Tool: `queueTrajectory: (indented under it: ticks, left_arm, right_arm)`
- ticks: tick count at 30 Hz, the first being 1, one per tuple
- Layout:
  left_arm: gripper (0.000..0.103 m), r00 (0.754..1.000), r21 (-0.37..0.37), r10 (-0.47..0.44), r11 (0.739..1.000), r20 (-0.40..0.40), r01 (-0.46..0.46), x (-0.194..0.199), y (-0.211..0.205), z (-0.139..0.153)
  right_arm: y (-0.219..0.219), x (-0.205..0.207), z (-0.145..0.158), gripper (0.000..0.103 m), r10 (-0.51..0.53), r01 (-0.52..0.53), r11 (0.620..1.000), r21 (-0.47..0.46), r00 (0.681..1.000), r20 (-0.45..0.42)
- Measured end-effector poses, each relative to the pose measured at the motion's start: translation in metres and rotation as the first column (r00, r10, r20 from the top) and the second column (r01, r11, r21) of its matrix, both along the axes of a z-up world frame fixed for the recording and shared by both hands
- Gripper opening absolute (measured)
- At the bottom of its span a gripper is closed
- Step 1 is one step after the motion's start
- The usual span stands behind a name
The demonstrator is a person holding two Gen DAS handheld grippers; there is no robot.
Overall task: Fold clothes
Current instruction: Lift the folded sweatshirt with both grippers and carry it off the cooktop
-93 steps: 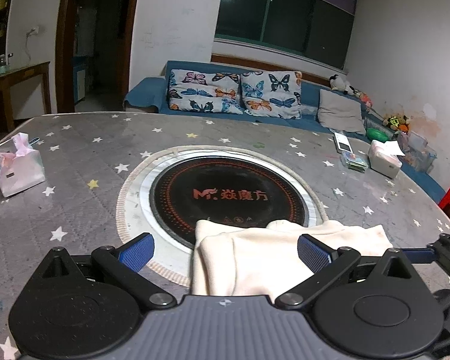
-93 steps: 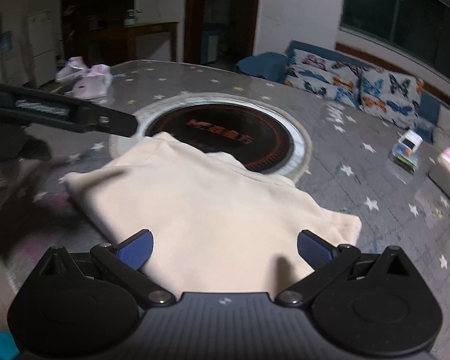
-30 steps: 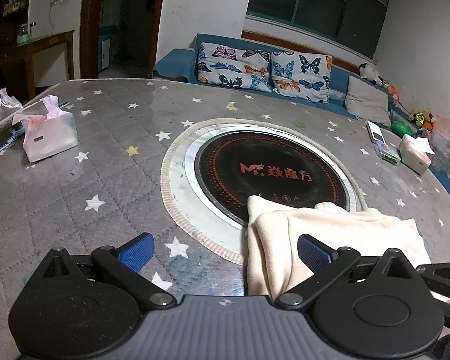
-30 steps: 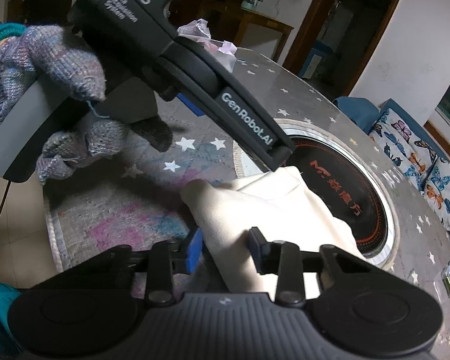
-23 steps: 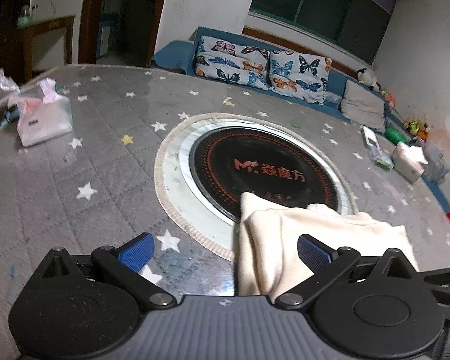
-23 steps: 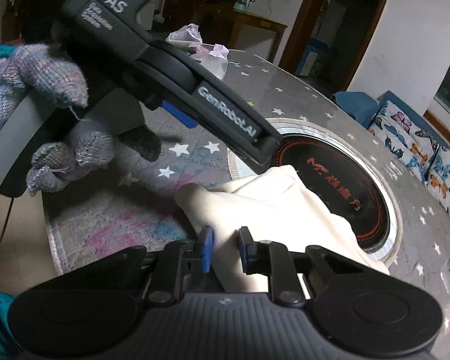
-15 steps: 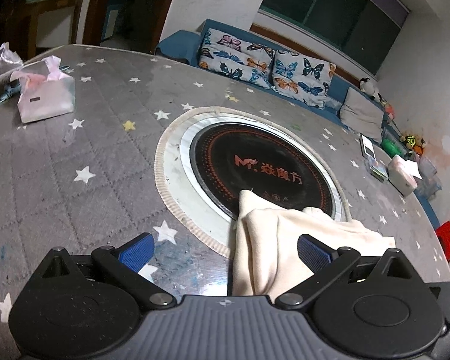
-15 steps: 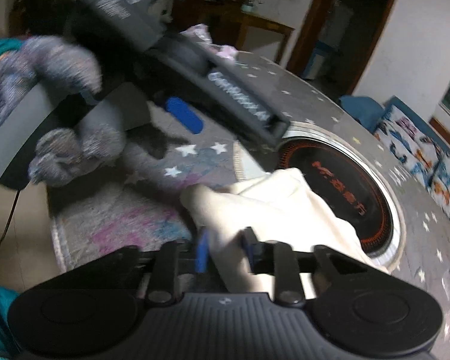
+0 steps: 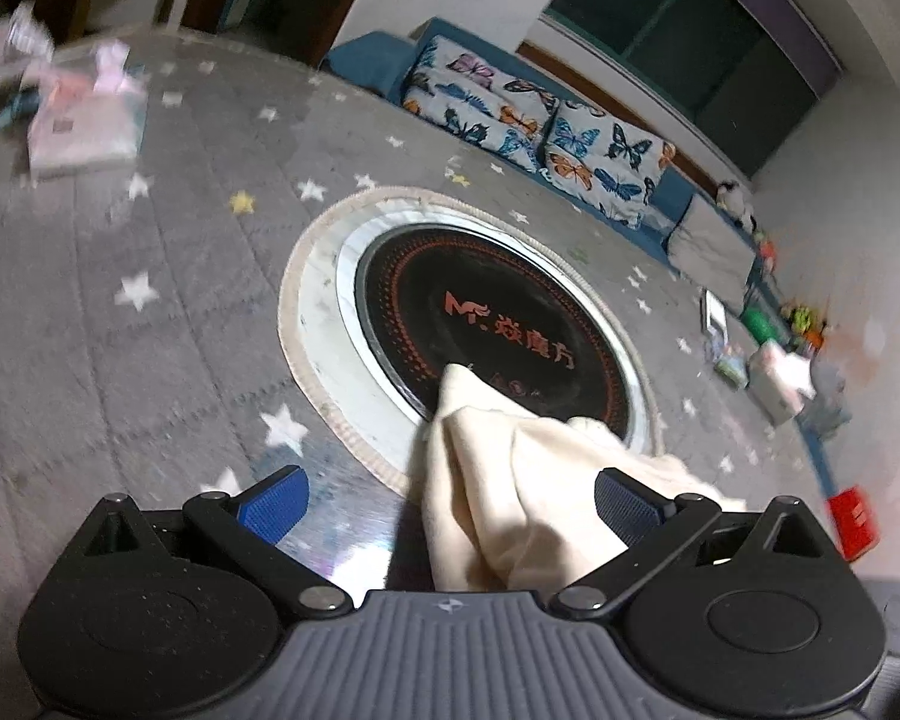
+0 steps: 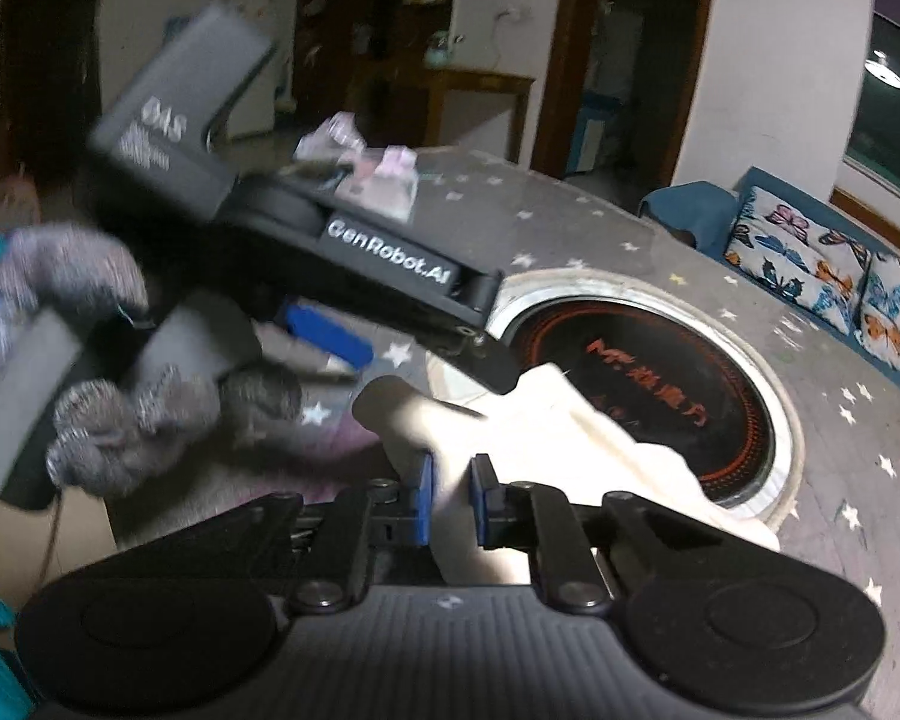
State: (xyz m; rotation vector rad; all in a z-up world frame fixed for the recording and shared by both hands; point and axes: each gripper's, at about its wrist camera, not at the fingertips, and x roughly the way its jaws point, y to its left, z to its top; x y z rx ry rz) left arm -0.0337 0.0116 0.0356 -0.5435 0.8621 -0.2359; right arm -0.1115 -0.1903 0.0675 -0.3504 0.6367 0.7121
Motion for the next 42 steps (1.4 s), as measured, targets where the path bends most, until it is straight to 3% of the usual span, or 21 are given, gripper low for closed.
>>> queueTrajectory:
  ticks: [2, 7, 10, 12, 15, 19, 22, 26, 28, 30, 31, 37, 40, 41, 42]
  left_arm:
    - [0.100, 0.999, -0.068, 0.009, 0.998, -0.031, -0.011, 0.003, 0.001, -0.003]
    - [0.082, 0.994, -0.231, 0.004, 0.973, -0.111, -0.030, 0.011, 0.001, -0.019]
    - [0.059, 0.991, -0.283, -0.003, 0.958, -0.136, -0.036, 0.015, -0.001, -0.026]
    - [0.031, 0.990, -0.287, -0.016, 0.957, -0.143, -0.026, 0.016, -0.003, -0.029]
    - [0.019, 0.990, -0.265, -0.017, 0.964, -0.142, -0.021, 0.017, -0.004, -0.031]
    - [0.018, 0.993, -0.213, -0.030, 0.977, -0.112, 0.005, 0.015, -0.007, -0.028]
    - [0.018, 0.996, -0.167, -0.042, 0.986, -0.083, 0.027, 0.013, -0.012, -0.024]
    - [0.018, 0.997, -0.104, -0.059, 0.993, -0.051, 0.054, 0.011, -0.020, -0.019]
    - [0.018, 0.997, -0.074, -0.067, 0.995, -0.039, 0.064, 0.011, -0.023, -0.017]
    - [0.018, 0.997, -0.054, -0.072, 0.996, -0.034, 0.070, 0.011, -0.026, -0.015]
    - [0.018, 0.997, -0.045, -0.074, 0.996, -0.031, 0.073, 0.011, -0.027, -0.015]
    - [0.018, 0.996, -0.002, -0.087, 0.996, -0.025, 0.087, 0.010, -0.030, -0.013]
    - [0.018, 0.995, 0.026, -0.096, 0.995, -0.014, 0.096, 0.010, -0.034, -0.011]
    - [0.018, 0.995, 0.035, -0.099, 0.994, -0.011, 0.100, 0.010, -0.035, -0.010]
    - [0.018, 0.994, 0.047, -0.105, 0.993, -0.003, 0.105, 0.010, -0.037, -0.008]
  right_arm:
    - [-0.006, -0.001, 0.004, 0.012, -0.011, 0.011, 1.000, 0.028, 1.000, -0.007]
    - [-0.017, -0.008, 0.004, 0.012, -0.002, 0.002, 0.999, 0.050, 1.000, -0.008]
    - [-0.019, -0.011, 0.003, 0.012, 0.006, -0.005, 0.998, 0.058, 1.000, -0.018]
    - [-0.020, -0.011, 0.001, 0.013, 0.013, -0.012, 0.998, 0.063, 1.000, -0.024]
    - [-0.027, -0.011, 0.002, 0.017, 0.002, 0.001, 0.997, 0.081, 0.999, -0.039]
    - [-0.056, -0.006, 0.007, 0.018, -0.084, 0.088, 0.991, 0.099, 0.996, -0.043]
    - [-0.088, 0.005, 0.006, 0.021, -0.217, 0.220, 0.972, 0.082, 0.975, -0.044]
    - [-0.135, 0.021, -0.002, 0.037, -0.397, 0.400, 0.915, 0.060, 0.916, -0.063]
    - [-0.156, 0.028, -0.009, 0.037, -0.453, 0.461, 0.884, 0.074, 0.886, -0.101]
    - [-0.176, 0.035, -0.016, 0.049, -0.505, 0.518, 0.851, 0.085, 0.852, -0.139]
    - [-0.181, 0.037, -0.019, 0.049, -0.519, 0.535, 0.840, 0.090, 0.841, -0.152]
    - [-0.203, 0.048, -0.041, 0.049, -0.557, 0.603, 0.785, 0.140, 0.787, -0.266]
    - [-0.201, 0.051, -0.047, 0.048, -0.556, 0.607, 0.778, 0.163, 0.786, -0.270]
    - [-0.199, 0.052, -0.048, 0.043, -0.554, 0.606, 0.777, 0.173, 0.787, -0.271]
    - [-0.198, 0.053, -0.049, 0.031, -0.545, 0.601, 0.778, 0.184, 0.791, -0.278]
